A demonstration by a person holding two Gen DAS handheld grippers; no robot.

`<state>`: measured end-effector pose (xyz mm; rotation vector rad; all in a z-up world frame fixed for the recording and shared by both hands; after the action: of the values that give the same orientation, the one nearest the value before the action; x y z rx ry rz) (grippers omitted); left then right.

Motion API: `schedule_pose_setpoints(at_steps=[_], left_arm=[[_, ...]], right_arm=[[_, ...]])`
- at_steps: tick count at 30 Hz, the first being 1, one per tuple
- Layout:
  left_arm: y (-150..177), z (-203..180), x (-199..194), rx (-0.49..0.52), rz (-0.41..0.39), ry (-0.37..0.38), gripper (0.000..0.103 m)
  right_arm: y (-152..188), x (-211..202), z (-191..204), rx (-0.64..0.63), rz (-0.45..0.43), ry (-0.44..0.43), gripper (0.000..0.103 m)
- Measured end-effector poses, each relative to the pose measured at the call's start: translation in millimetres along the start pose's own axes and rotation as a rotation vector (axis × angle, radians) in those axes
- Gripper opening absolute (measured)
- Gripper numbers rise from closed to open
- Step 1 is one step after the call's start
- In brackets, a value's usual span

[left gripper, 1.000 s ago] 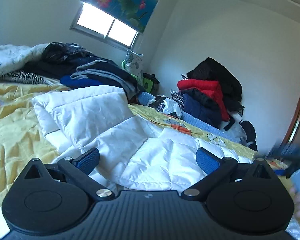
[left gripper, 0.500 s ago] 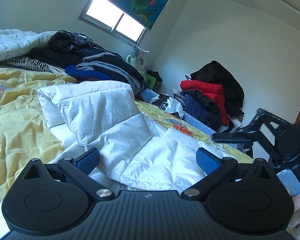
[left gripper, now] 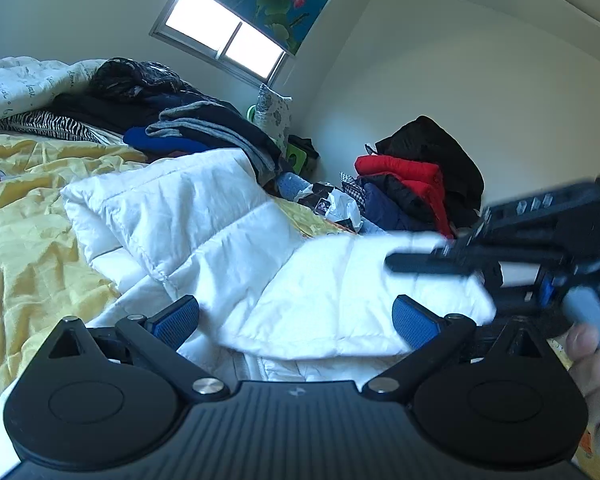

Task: Fold small clothes
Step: 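Grasp the jacket edge with the right tool and fold it toward the left tool, then open the right tool and withdraw both tools from the jacket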

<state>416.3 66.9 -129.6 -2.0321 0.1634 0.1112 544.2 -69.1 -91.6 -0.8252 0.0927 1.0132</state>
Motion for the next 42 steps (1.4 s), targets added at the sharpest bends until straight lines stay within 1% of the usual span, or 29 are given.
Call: schedule_pose_setpoints(at_steps=[5, 10, 14, 18, 23, 26, 29, 31, 34, 36, 37, 38, 39, 40, 41, 42], left_arm=[[1.0, -3.7, -2.1, 0.015, -0.010, 0.015, 0.103], [2.2, -6.1, -1.7, 0.021, -0.005, 0.017, 0.103], [3.1, -5.4, -0.2, 0.018, 0.007, 0.011, 0.103], [2.1, -4.1, 2.2, 0.013, 0.018, 0.011, 0.103], [2.0, -2.4, 4.2, 0.008, 0.028, 0.010, 0.103], [2.9, -2.1, 5.4, 0.002, 0.043, 0.023, 0.103], [7.4, -8.4, 7.4, 0.019, 0.081, 0.073, 0.103], [11.2, -15.0, 8.7, 0.035, 0.109, 0.108, 0.103], [13.7, -20.3, 8.4, 0.056, 0.118, 0.135, 0.103], [16.1, -25.0, 6.4, 0.061, 0.129, 0.173, 0.103], [17.2, -27.6, 5.4, 0.070, 0.132, 0.187, 0.103], [17.8, -30.1, 4.5, 0.081, 0.130, 0.196, 0.103], [18.0, -31.6, 3.7, 0.090, 0.125, 0.199, 0.103], [18.2, -32.8, 3.2, 0.096, 0.122, 0.202, 0.103], [18.5, -34.0, 2.2, 0.099, 0.120, 0.205, 0.103], [18.6, -34.4, 2.0, 0.100, 0.117, 0.206, 0.103]], right_arm=[[-27.5, -16.0, 12.5, -0.036, -0.051, -0.021, 0.017], [-57.7, -52.0, 13.1, -0.049, -0.110, -0.025, 0.017], [-77.4, -87.9, -2.7, -0.035, -0.159, 0.008, 0.017], [-87.8, -126.6, -32.6, -0.014, -0.197, 0.079, 0.017], [-83.2, -166.4, -84.5, 0.039, -0.225, 0.188, 0.017], [-75.7, -180.3, -120.8, 0.098, -0.247, 0.242, 0.017], [-61.3, -180.5, -153.6, 0.153, -0.234, 0.289, 0.017], [-50.5, -177.1, -168.2, 0.177, -0.222, 0.303, 0.017], [-36.3, -171.4, -186.5, 0.207, -0.211, 0.335, 0.018], [-26.6, -166.9, -201.9, 0.271, -0.190, 0.350, 0.025], [-22.9, -166.8, -205.5, 0.315, -0.185, 0.336, 0.035], [-21.0, -169.9, -206.6, 0.353, -0.195, 0.312, 0.040], [-20.5, -174.9, -206.7, 0.380, -0.223, 0.286, 0.042], [-22.1, -182.6, -205.4, 0.386, -0.267, 0.280, 0.046], [-24.6, -191.8, -203.8, 0.379, -0.318, 0.298, 0.052], [-28.2, -202.4, -201.5, 0.365, -0.379, 0.329, 0.051]])
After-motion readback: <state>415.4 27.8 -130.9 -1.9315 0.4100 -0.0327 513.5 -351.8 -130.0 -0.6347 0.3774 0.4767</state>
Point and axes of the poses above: each gripper's, at about its wrist camera, not at the fingertips, and x roughly the way its jaws point, z to its left, y to its underside, the point moved 7 cm from there along x, roughly the way its jaws point, and after that the axes turned 8 degrees about -z, right-handed, at the moved point
